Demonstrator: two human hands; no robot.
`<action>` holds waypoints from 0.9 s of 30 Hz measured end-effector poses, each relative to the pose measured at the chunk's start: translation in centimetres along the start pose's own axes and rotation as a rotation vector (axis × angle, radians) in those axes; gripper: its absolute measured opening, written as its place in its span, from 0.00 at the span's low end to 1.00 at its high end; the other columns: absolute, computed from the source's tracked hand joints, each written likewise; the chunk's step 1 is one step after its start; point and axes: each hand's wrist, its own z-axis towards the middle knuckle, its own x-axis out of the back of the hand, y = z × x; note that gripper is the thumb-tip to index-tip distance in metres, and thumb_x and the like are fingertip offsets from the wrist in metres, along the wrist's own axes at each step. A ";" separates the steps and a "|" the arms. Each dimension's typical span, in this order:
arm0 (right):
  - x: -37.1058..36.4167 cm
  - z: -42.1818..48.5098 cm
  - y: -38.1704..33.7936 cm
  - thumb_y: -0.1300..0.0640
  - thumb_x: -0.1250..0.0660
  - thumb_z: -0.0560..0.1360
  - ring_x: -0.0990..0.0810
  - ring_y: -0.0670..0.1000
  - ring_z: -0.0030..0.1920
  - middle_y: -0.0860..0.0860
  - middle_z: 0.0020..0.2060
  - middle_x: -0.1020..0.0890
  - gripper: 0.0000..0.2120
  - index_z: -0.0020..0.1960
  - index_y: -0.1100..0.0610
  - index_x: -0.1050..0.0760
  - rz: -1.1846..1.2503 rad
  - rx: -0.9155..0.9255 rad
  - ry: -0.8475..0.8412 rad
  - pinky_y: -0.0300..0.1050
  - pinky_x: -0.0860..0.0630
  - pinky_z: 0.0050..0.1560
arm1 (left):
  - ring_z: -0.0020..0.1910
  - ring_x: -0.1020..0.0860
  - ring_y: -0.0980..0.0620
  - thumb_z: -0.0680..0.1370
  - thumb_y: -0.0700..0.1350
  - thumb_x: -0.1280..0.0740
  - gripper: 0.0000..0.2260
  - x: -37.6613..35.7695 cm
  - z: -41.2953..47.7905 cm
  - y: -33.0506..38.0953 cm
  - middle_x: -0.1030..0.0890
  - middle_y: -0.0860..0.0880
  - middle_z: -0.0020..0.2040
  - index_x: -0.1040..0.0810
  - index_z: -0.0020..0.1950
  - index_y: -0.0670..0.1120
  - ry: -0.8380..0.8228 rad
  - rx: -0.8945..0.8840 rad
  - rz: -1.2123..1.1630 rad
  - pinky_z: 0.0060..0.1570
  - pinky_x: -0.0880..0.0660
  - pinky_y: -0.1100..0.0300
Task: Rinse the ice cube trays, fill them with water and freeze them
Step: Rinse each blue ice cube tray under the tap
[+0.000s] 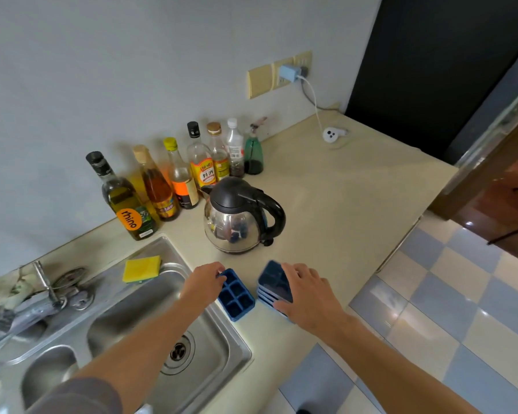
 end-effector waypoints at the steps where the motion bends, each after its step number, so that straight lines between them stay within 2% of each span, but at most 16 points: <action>1: -0.2 0.0 0.0 0.43 0.35 0.79 0.30 0.56 0.67 0.53 0.71 0.32 0.34 0.78 0.51 0.45 -0.016 -0.007 0.005 0.54 0.30 0.67 | 0.52 0.23 0.52 0.83 0.47 0.36 0.13 -0.2 -0.3 -0.2 0.18 0.47 0.60 0.23 0.66 0.49 -0.001 0.001 -0.029 0.50 0.26 0.59; 5: -0.3 -0.2 -0.5 0.47 0.35 0.79 0.28 0.55 0.64 0.53 0.68 0.29 0.31 0.78 0.51 0.43 -0.025 -0.038 0.052 0.52 0.28 0.64 | 0.58 0.21 0.49 0.83 0.48 0.36 0.16 0.0 -1.5 -1.1 0.19 0.47 0.62 0.26 0.71 0.47 0.044 0.016 -0.167 0.57 0.27 0.58; 10: -0.3 -0.4 -3.3 0.45 0.33 0.77 0.29 0.52 0.62 0.50 0.66 0.27 0.32 0.77 0.49 0.41 0.085 -0.022 0.123 0.48 0.27 0.62 | 0.54 0.20 0.53 0.83 0.46 0.36 0.09 1.5 -3.8 -1.8 0.19 0.53 0.51 0.21 0.61 0.46 0.095 -0.003 -0.418 0.51 0.29 0.63; 13: -0.3 0.1 -6.7 0.45 0.30 0.76 0.28 0.49 0.62 0.49 0.65 0.26 0.32 0.76 0.48 0.38 0.215 0.000 0.141 0.47 0.27 0.61 | 0.53 0.21 0.54 0.83 0.47 0.35 0.06 2.9 -5.5 -2.9 0.20 0.54 0.49 0.20 0.57 0.49 0.187 -0.003 -0.503 0.50 0.29 0.63; 16: -0.7 0.7 -10.6 0.44 0.30 0.76 0.27 0.50 0.63 0.49 0.65 0.26 0.32 0.76 0.50 0.36 0.235 0.027 0.164 0.48 0.26 0.62 | 0.56 0.20 0.48 0.83 0.45 0.35 0.10 4.1 -6.9 -4.7 0.18 0.46 0.55 0.21 0.61 0.42 0.118 0.015 -0.526 0.58 0.24 0.54; 18: -1.1 1.0 -12.9 0.45 0.29 0.75 0.26 0.50 0.63 0.48 0.65 0.25 0.30 0.74 0.49 0.35 0.261 0.060 0.173 0.48 0.26 0.61 | 0.56 0.19 0.45 0.83 0.43 0.35 0.10 4.6 -7.8 -6.0 0.17 0.42 0.56 0.20 0.61 0.40 0.093 0.022 -0.539 0.60 0.23 0.51; 20: -1.4 1.2 -15.0 0.46 0.29 0.75 0.25 0.49 0.60 0.47 0.61 0.24 0.27 0.70 0.48 0.33 0.269 0.102 0.152 0.47 0.25 0.59 | 0.54 0.18 0.47 0.84 0.46 0.37 0.10 5.6 -9.3 -7.3 0.16 0.42 0.54 0.19 0.59 0.44 0.103 0.051 -0.678 0.56 0.21 0.52; 23: -1.6 1.2 -17.7 0.45 0.28 0.73 0.22 0.49 0.55 0.47 0.55 0.22 0.23 0.65 0.46 0.31 0.285 0.152 0.095 0.50 0.22 0.56 | 0.48 0.16 0.50 0.85 0.53 0.41 0.14 7.3 -12.0 -8.8 0.14 0.45 0.53 0.18 0.57 0.49 0.005 0.131 -1.075 0.48 0.19 0.55; 25: -1.7 1.0 -19.5 0.43 0.28 0.71 0.21 0.48 0.50 0.45 0.52 0.21 0.23 0.62 0.46 0.30 0.329 0.200 0.070 0.48 0.22 0.51 | 0.47 0.15 0.50 0.85 0.59 0.44 0.19 8.0 -13.7 -9.6 0.13 0.47 0.52 0.17 0.57 0.50 -0.016 0.185 -1.205 0.51 0.20 0.52; 27: -1.9 0.6 -21.4 0.41 0.28 0.69 0.20 0.46 0.48 0.42 0.49 0.19 0.23 0.61 0.45 0.28 0.421 0.242 0.023 0.46 0.22 0.48 | 0.51 0.14 0.48 0.84 0.63 0.46 0.24 8.0 -15.4 -10.3 0.13 0.47 0.53 0.17 0.59 0.50 0.011 0.244 -1.303 0.53 0.19 0.49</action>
